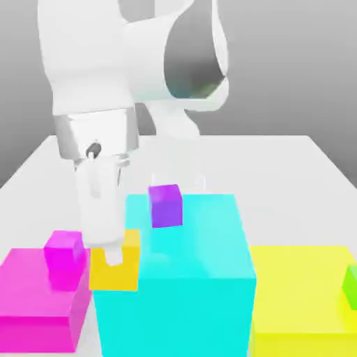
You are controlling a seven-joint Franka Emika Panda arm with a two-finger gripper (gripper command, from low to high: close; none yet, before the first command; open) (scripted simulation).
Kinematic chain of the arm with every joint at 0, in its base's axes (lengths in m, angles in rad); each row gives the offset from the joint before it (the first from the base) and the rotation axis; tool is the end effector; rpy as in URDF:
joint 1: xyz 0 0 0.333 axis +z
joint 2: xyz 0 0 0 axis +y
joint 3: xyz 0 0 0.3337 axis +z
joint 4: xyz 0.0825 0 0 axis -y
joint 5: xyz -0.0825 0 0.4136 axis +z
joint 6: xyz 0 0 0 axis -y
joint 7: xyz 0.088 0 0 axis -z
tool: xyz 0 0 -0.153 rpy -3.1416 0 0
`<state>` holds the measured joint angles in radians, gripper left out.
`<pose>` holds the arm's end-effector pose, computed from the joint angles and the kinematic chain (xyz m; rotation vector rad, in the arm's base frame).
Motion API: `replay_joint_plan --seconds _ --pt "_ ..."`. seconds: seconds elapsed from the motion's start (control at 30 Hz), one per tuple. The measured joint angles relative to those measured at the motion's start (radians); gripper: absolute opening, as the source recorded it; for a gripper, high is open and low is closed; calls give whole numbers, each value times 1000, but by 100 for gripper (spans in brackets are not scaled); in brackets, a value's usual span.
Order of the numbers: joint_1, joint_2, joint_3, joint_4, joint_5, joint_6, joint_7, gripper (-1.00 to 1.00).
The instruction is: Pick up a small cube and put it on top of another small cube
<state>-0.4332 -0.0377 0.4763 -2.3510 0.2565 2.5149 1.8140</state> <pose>0.5469 0.0278 0.3165 -1.6075 2.4037 0.0060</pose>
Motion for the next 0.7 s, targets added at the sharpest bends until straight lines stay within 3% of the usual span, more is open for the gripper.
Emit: replay_joint_plan --seconds 0.17,0.23,0.33,0.37,0.57,0.7 --pt "249 32 120 32 -111 -66 -23 -100" --pt "355 108 158 67 -252 -107 17 -100" --pt "444 260 126 92 -443 -70 101 -100" --pt "459 289 114 90 -473 -50 119 100" --pt "464 304 110 89 -490 -41 129 100" --pt "441 212 142 110 -405 -136 68 100"
